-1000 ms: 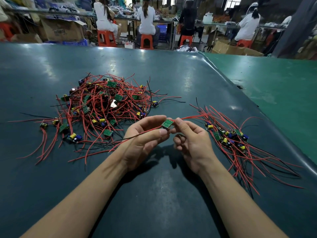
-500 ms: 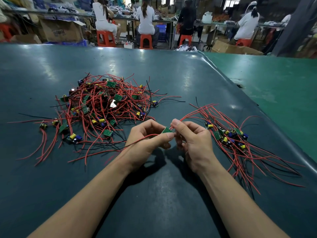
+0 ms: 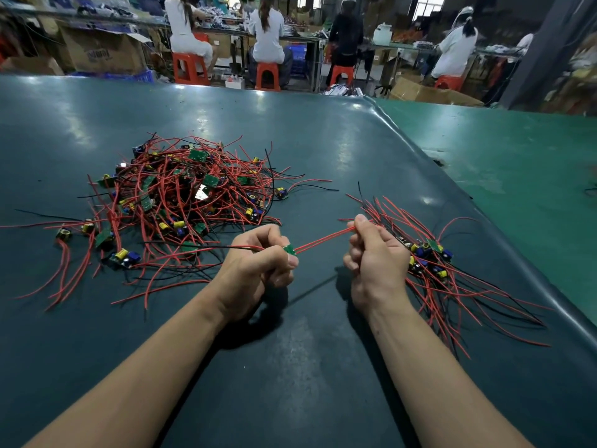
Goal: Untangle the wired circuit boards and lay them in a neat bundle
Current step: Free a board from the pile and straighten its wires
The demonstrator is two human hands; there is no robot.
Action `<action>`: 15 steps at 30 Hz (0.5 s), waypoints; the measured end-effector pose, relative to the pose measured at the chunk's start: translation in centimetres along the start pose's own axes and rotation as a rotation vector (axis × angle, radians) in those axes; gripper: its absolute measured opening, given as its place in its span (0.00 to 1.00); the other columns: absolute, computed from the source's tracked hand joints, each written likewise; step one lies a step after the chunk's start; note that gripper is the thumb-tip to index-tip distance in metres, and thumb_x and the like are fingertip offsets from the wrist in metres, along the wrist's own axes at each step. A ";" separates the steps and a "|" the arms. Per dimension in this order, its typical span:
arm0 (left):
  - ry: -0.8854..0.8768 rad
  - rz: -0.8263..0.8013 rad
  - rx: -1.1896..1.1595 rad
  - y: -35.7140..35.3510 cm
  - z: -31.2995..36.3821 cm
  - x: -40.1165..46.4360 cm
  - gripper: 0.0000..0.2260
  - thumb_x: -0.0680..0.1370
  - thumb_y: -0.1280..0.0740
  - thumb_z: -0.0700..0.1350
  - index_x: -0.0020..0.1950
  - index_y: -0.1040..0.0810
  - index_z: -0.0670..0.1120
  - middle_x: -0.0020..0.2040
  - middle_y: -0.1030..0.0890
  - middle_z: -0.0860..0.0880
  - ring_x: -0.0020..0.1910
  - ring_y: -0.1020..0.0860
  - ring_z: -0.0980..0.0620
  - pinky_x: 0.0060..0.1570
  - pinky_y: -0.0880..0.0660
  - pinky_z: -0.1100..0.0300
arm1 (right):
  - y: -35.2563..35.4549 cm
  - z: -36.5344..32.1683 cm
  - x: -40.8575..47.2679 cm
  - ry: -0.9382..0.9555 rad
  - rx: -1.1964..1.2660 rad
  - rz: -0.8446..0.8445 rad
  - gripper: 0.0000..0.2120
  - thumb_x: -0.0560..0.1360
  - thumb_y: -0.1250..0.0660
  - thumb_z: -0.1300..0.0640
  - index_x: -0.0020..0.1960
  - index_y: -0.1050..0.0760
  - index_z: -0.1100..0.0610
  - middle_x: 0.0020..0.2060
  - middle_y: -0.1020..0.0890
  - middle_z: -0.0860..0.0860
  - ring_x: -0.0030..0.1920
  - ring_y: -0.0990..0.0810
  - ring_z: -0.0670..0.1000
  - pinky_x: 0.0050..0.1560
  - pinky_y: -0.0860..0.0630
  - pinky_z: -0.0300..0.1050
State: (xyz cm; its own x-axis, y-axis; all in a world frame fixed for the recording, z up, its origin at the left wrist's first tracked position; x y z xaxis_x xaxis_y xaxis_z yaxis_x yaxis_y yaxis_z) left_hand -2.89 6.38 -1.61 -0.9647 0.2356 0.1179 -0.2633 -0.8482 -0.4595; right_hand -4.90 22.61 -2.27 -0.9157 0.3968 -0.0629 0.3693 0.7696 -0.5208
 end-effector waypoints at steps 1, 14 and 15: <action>-0.010 0.003 -0.010 0.0 0.0 0.0 0.17 0.55 0.30 0.37 0.35 0.37 0.43 0.28 0.36 0.48 0.22 0.41 0.54 0.28 0.45 0.59 | 0.1 0.1 0.0 -0.007 0.014 0.023 0.12 0.78 0.33 0.63 0.36 0.24 0.61 0.23 0.25 0.47 0.20 0.36 0.42 0.18 0.41 0.33; 0.009 0.100 -0.063 0.7 0.6 0.1 0.09 0.72 0.32 0.48 0.36 0.20 0.44 0.29 0.26 0.50 0.20 0.35 0.58 0.24 0.32 0.65 | -1.5 1.6 -2.3 0.291 -0.686 -0.537 0.19 0.76 0.29 0.58 0.61 0.25 0.39 0.37 0.23 0.41 0.27 0.27 0.49 0.25 0.27 0.45; 0.012 0.103 -0.005 0.7 0.5 0.1 0.11 0.72 0.32 0.50 0.34 0.22 0.44 0.27 0.28 0.50 0.19 0.36 0.58 0.23 0.34 0.65 | -1.5 1.7 -2.5 0.317 -0.701 -0.595 0.23 0.75 0.28 0.56 0.63 0.28 0.35 0.39 0.23 0.39 0.28 0.28 0.51 0.26 0.26 0.49</action>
State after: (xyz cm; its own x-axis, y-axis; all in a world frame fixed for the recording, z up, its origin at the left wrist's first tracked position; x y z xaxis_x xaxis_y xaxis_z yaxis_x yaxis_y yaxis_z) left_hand -3.16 5.55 -1.48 -0.9864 0.1530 0.0593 -0.1628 -0.8661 -0.4727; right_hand -3.40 19.60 -2.77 -0.9360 -0.1161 0.3322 -0.0358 0.9706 0.2381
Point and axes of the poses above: each hand's wrist, its own x-axis towards the middle knuckle, its own y-axis out of the back of the hand, z = x × y, the point moved 2 cm from there along x, towards the middle knuckle
